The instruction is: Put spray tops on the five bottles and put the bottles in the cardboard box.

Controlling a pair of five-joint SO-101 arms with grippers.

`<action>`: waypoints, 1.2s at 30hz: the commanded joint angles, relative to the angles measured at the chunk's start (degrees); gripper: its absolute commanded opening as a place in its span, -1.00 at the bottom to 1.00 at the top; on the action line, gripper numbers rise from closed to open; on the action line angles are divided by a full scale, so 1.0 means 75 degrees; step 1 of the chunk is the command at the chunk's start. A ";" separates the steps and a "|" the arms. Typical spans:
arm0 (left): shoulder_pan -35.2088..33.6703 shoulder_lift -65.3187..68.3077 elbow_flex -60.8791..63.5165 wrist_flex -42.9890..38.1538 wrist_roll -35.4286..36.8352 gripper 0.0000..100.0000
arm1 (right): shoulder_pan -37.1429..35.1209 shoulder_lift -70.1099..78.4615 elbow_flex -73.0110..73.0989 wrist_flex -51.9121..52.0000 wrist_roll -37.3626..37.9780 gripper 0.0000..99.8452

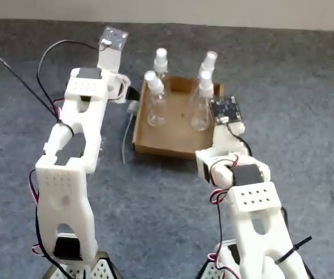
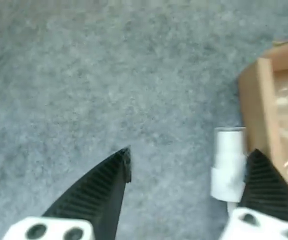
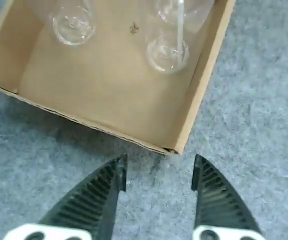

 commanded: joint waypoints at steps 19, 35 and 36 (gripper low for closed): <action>-0.0100 -0.0064 0.0674 -0.0410 -0.0973 -0.55 | 0.0029 -0.0240 -0.0076 -0.0182 -0.0070 -0.68; -0.0346 -0.0791 -0.0275 0.0715 -0.1676 -0.92 | 0.0041 -0.0252 -0.0076 -0.0147 -0.0070 -0.68; -0.0393 -0.1002 -0.0580 0.1043 -0.1559 -0.92 | 0.0041 -0.0252 -0.0076 -0.0147 -0.0070 -0.68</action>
